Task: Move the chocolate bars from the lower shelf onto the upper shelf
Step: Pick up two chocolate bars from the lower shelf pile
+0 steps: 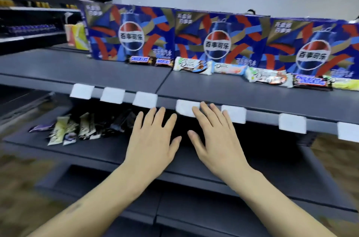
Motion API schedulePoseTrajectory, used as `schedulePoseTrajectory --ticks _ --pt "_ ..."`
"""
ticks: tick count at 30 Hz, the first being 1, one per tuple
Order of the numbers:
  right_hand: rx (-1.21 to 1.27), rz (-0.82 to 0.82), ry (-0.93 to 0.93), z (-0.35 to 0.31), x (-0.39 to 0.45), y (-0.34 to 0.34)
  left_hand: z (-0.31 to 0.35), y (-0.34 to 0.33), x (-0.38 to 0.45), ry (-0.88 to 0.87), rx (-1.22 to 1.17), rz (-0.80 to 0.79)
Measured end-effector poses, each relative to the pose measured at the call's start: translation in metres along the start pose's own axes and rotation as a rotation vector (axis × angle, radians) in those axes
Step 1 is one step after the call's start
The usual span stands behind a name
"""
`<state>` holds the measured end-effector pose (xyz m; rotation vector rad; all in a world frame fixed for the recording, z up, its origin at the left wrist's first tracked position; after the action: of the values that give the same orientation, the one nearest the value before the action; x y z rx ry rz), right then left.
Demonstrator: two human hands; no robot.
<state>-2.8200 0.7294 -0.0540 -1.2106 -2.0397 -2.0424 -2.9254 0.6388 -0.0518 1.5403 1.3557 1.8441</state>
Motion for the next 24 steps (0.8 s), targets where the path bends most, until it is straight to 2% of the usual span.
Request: schedulePoseTrajectory --ticks 11,18,24 --pt "0.114 -0.152 0.113 -0.163 -0.008 -0.087 -0.150 -0.002 -0.107 0.129 0.031 -0.080" --pt "0.146 -0.226 0.169 -0.210 0.002 -0.130 -0.203 -0.013 -0.131 0.194 0.038 -0.092" --pt "0.172 -0.262 0.202 -0.210 0.030 -0.174 -0.227 -0.048 -0.125 0.249 0.048 -0.126"
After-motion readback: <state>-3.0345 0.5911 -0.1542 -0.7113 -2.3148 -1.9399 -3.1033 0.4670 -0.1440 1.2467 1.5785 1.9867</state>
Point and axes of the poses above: each hand's wrist, its own x-axis towards the middle knuckle, its own y-axis out of the back of the hand, z = x × y, the point moved 8 cm from there along x, towards the middle knuckle, and after that the axes turned 1 degree about -y, right-handed, at the moved point
